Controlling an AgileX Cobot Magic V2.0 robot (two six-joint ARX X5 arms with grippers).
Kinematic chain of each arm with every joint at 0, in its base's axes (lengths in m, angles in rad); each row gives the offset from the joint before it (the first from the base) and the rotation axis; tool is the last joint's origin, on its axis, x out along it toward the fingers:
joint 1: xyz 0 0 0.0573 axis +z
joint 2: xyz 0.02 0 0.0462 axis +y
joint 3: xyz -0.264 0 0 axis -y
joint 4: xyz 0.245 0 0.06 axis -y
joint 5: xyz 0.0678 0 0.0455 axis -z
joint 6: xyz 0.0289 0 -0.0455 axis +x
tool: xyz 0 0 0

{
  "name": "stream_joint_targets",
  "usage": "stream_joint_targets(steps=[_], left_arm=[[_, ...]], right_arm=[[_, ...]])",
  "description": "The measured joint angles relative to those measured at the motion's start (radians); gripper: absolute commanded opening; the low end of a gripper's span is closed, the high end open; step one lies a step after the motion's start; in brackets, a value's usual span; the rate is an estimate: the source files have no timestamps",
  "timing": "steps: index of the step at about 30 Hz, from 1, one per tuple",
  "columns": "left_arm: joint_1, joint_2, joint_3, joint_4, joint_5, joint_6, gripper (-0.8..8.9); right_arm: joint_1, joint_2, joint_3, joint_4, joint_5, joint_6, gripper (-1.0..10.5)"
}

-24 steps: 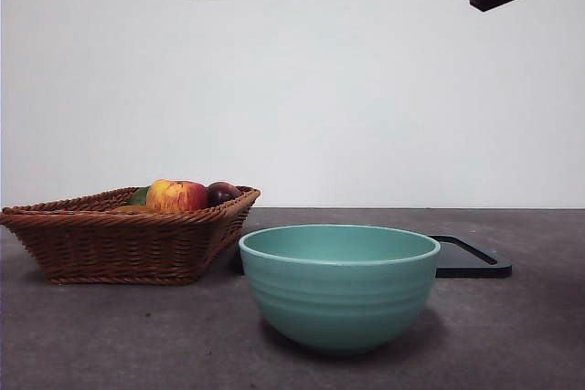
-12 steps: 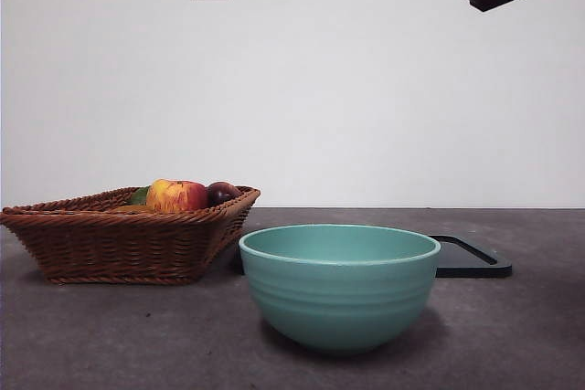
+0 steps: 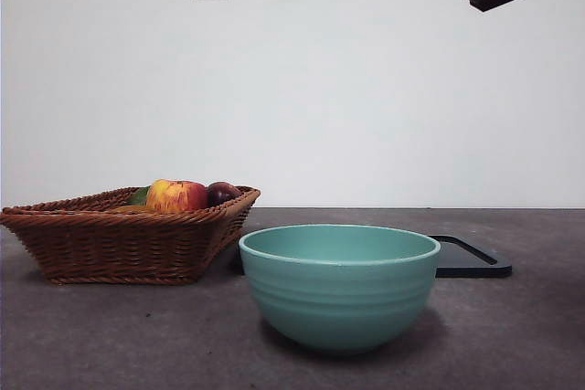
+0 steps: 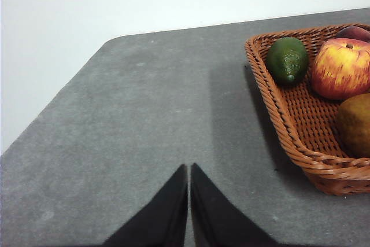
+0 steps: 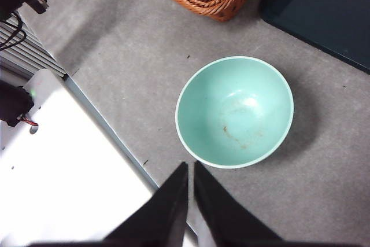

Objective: Pick up the wifruite, put it on the bowl, pick up the plate, put it on desk

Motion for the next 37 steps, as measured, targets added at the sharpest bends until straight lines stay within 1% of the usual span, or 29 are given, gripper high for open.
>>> stream_joint_targets(steps=[10,14,16,19,22,24,26,28,31,37], left_arm=[[0.000,0.000,0.000,0.000,0.000,0.000,0.08],[0.000,0.000,0.000,0.000,0.000,0.000,0.08],[0.000,0.000,0.000,0.000,0.000,0.000,0.08],[0.000,0.000,0.000,0.000,0.000,0.000,0.08],[0.000,0.000,0.000,0.000,0.000,0.000,0.08],[0.000,0.000,0.000,0.000,0.000,0.000,0.08],[0.000,0.000,0.000,0.000,0.000,0.000,0.08],[0.000,0.000,0.000,0.000,0.000,0.000,0.08],[0.000,0.000,0.000,0.000,0.000,0.000,0.08],[0.000,0.000,0.000,0.000,0.000,0.000,0.08]], right_arm=[[-0.002,-0.031,0.000,0.003,0.000,-0.002,0.1],[-0.039,-0.079,0.000,0.034,0.008,-0.038,0.1],[-0.092,-0.108,0.000,0.084,0.045,-0.068,0.1],[-0.188,-0.152,0.000,0.161,0.069,-0.102,0.1],[-0.314,-0.205,0.000,0.202,0.079,-0.141,0.1],[-0.417,-0.249,0.000,0.204,0.107,-0.187,0.1],[-0.505,-0.303,-0.023,0.245,0.128,-0.232,0.1],[-0.540,-0.342,-0.064,0.290,0.129,-0.248,0.1],[-0.573,-0.410,-0.166,0.401,0.128,-0.262,0.1],[-0.586,-0.554,-0.428,0.648,0.129,-0.269,0.1]])
